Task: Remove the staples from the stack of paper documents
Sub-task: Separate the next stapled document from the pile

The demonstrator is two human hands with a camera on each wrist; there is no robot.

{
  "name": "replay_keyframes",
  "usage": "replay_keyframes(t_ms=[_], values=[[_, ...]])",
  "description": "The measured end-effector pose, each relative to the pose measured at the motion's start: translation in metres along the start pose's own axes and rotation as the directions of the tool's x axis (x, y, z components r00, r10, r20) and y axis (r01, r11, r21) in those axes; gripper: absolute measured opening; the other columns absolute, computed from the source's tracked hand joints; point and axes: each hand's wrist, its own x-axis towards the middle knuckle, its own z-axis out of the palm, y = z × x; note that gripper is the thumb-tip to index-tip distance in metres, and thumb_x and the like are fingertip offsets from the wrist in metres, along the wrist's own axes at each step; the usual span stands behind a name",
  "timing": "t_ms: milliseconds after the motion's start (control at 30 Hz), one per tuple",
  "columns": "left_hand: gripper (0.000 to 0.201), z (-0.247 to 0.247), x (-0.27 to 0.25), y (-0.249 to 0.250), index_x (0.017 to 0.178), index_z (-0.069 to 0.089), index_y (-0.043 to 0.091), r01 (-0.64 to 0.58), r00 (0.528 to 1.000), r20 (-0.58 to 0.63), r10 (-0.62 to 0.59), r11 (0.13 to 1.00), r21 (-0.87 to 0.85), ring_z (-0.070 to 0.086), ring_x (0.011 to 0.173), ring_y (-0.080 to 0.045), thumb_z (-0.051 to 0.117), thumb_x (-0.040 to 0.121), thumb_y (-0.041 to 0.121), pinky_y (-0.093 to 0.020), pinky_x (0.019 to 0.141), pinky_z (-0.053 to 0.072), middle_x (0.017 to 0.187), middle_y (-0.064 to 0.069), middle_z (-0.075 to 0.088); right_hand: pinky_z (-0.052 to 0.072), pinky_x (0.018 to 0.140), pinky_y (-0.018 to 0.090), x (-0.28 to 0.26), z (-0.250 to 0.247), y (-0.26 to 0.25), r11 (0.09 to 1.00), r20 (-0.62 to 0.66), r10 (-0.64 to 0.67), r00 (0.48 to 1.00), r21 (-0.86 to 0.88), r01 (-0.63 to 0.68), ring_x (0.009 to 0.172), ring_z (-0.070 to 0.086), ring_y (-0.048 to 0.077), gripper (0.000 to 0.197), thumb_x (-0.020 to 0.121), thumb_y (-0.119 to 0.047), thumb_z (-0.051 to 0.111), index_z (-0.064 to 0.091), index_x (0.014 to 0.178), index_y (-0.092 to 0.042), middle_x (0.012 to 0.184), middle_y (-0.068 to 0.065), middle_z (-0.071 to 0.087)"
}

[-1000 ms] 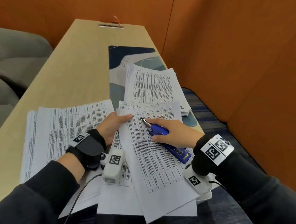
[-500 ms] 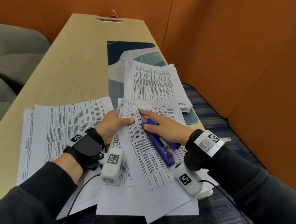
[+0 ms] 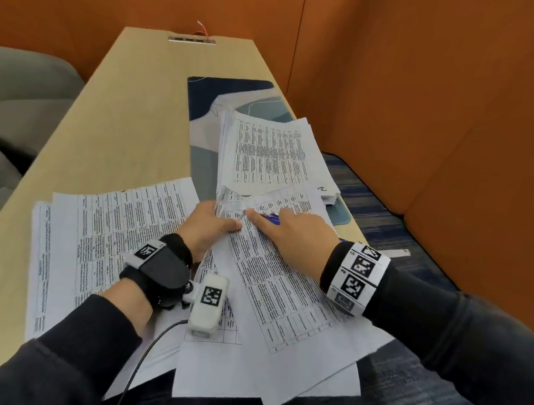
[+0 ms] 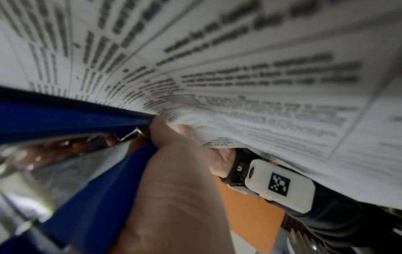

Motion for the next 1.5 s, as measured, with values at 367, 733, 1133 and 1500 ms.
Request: replay_keyframes(t_ms=[367, 733, 1133, 1500], values=[[0.025, 0.003, 0.006, 0.003, 0.098, 0.066, 0.004, 0.033, 0.997, -0.08, -0.023, 0.992, 0.122, 0.068, 0.09, -0.031, 0.059, 0.081, -0.013, -0.037, 0.079, 0.056, 0.097, -0.016, 0.071, 0.03, 0.049, 0.029, 0.007, -0.011, 0.015, 0.989, -0.213, 0.116, 0.97, 0.111, -0.094, 0.067, 0.045, 0.018, 0.071, 0.101, -0.015, 0.035, -0.007, 0.155, -0.034, 0.106, 0.013, 0.051], [0.028, 0.003, 0.002, 0.006, 0.107, 0.061, 0.003, 0.075, 0.997, -0.038, -0.073, 0.996, 0.049, 0.068, 0.074, -0.022, 0.055, 0.086, -0.013, -0.026, 0.054, 0.058, 0.089, -0.011, 0.069, 0.022, 0.109, 0.023, -0.002, 0.003, 0.045, 0.742, 0.253, -0.061, 0.966, 0.658, -0.126, 0.143, 0.03, 0.019, 0.052, 0.103, -0.035, 0.044, 0.027, 0.153, -0.035, 0.16, -0.004, 0.027], [0.025, -0.003, 0.008, 0.012, 0.108, 0.062, -0.001, 0.086, 0.996, 0.002, -0.087, 0.981, 0.171, 0.071, 0.064, -0.02, 0.06, 0.085, -0.01, -0.027, 0.053, 0.057, 0.091, -0.017, 0.07, 0.042, 0.104, 0.039, 0.018, -0.008, 0.01, 0.836, 0.323, 0.042, 0.946, 0.507, -0.21, 0.126, 0.05, 0.032, 0.053, 0.103, -0.018, 0.036, 0.022, 0.154, -0.018, 0.145, 0.016, 0.047], [0.045, -0.008, -0.004, 0.025, 0.119, 0.061, 0.004, 0.228, 0.939, 0.32, -0.124, 0.922, -0.314, 0.069, 0.088, -0.031, 0.056, 0.075, 0.01, -0.042, 0.076, 0.058, 0.108, -0.019, 0.069, 0.051, 0.091, 0.041, -0.001, -0.002, 0.019, 0.759, 0.203, 0.082, 0.976, 0.622, -0.193, 0.1, 0.063, 0.031, 0.056, 0.105, -0.03, 0.036, 0.012, 0.156, -0.032, 0.119, 0.018, 0.063]])
